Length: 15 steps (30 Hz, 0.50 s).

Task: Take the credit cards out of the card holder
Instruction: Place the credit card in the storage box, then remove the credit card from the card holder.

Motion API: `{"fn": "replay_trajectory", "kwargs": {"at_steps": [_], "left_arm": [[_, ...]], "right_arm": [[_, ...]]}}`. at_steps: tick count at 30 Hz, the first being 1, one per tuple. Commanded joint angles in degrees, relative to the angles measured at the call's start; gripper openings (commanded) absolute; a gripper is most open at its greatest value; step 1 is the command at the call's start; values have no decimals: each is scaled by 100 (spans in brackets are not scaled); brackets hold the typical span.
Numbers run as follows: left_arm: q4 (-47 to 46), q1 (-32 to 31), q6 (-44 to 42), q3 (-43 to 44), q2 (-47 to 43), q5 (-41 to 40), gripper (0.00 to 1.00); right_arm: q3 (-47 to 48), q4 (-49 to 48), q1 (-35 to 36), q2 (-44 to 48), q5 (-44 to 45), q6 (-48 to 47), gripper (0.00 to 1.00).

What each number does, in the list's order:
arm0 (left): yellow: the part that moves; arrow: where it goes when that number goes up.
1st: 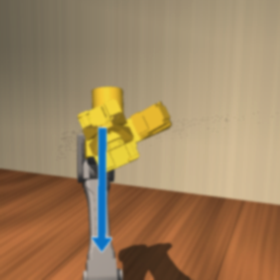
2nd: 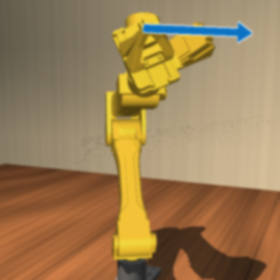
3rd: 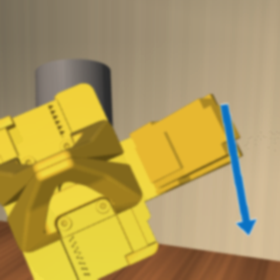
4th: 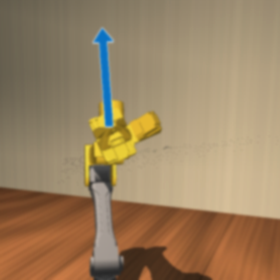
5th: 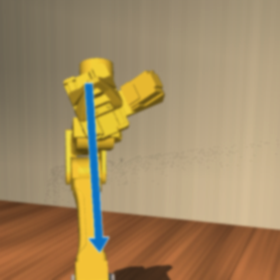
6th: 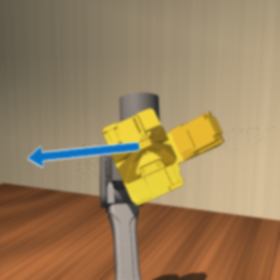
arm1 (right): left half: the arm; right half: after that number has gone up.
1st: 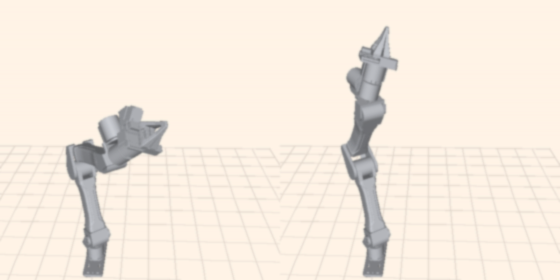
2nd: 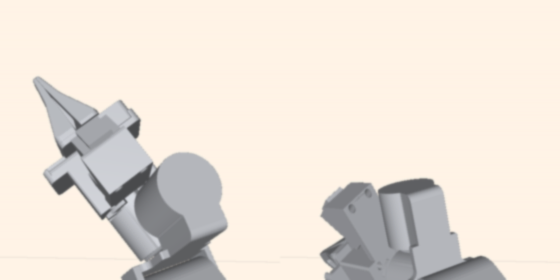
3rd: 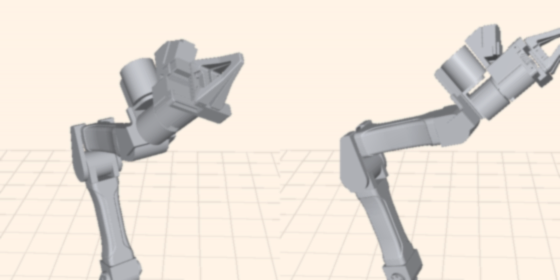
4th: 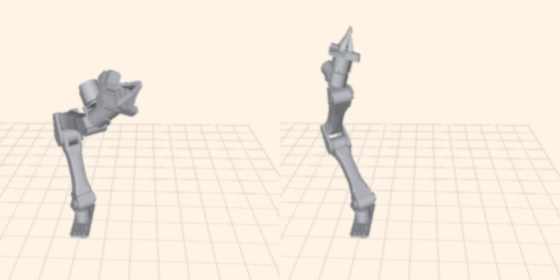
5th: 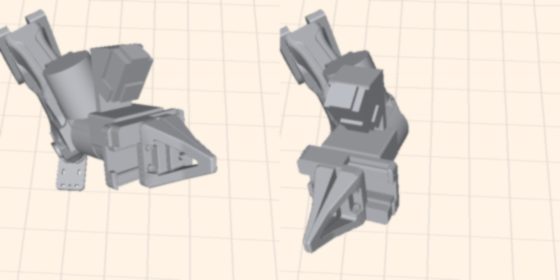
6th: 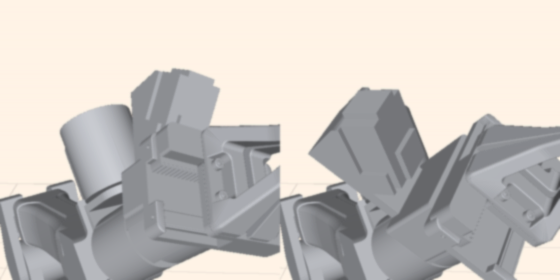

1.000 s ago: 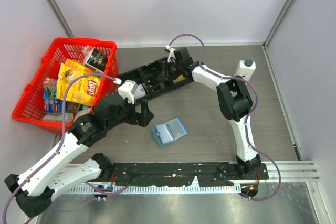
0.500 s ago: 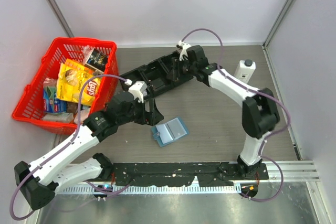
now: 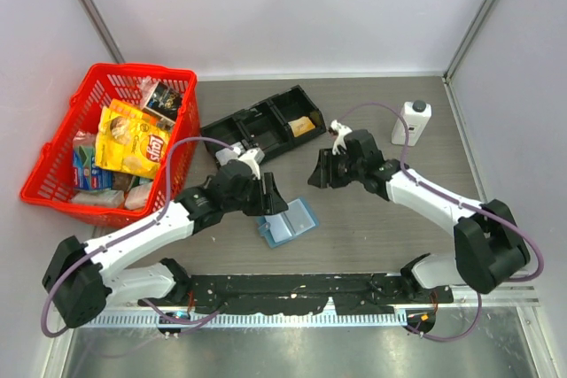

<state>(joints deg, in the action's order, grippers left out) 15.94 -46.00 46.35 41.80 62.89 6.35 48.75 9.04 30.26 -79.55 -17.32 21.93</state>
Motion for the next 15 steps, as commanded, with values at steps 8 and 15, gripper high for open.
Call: {"fn": "replay_trajectory", "kwargs": {"at_steps": [8, 15], "left_arm": [[-715, -427, 305, -84, 1259, -415, 38], [-724, -542, 340, -251, 1778, -556, 27]], "right_arm": [[-1631, -869, 103, 932, -447, 926, 45], [-1860, -1343, 208, 705, -658, 980, 41]]}}
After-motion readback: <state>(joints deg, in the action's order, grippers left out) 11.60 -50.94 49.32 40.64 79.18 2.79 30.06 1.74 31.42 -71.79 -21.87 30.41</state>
